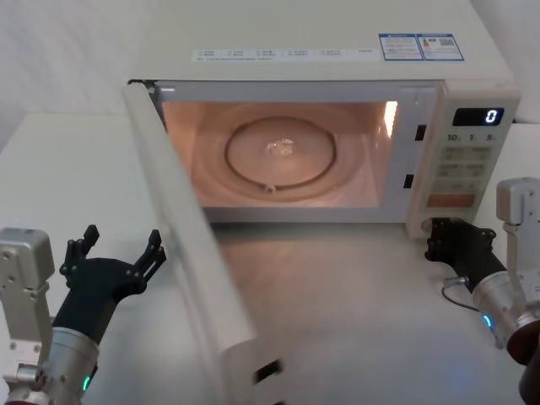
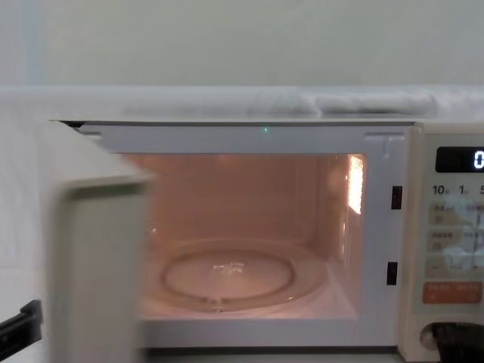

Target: Press the button to open the microwave door with one hand; close the microwave door with the other hand.

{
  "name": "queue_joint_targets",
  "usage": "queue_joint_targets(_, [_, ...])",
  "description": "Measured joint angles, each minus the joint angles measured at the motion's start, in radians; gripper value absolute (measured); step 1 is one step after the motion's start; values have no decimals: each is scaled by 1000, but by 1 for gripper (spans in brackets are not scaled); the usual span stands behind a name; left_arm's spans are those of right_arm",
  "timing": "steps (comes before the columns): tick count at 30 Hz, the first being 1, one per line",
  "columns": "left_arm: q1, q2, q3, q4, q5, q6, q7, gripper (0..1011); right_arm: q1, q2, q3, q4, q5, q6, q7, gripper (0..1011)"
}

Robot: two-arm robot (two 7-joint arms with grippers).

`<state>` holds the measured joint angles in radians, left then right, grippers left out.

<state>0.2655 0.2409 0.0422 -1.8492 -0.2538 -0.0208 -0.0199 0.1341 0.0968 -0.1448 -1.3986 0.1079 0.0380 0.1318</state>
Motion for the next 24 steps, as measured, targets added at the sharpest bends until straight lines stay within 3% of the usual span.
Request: queue_joint_targets(24, [0, 0, 0, 0, 0, 0, 0, 1001, -22, -4, 1, -9, 7, -5, 3, 0])
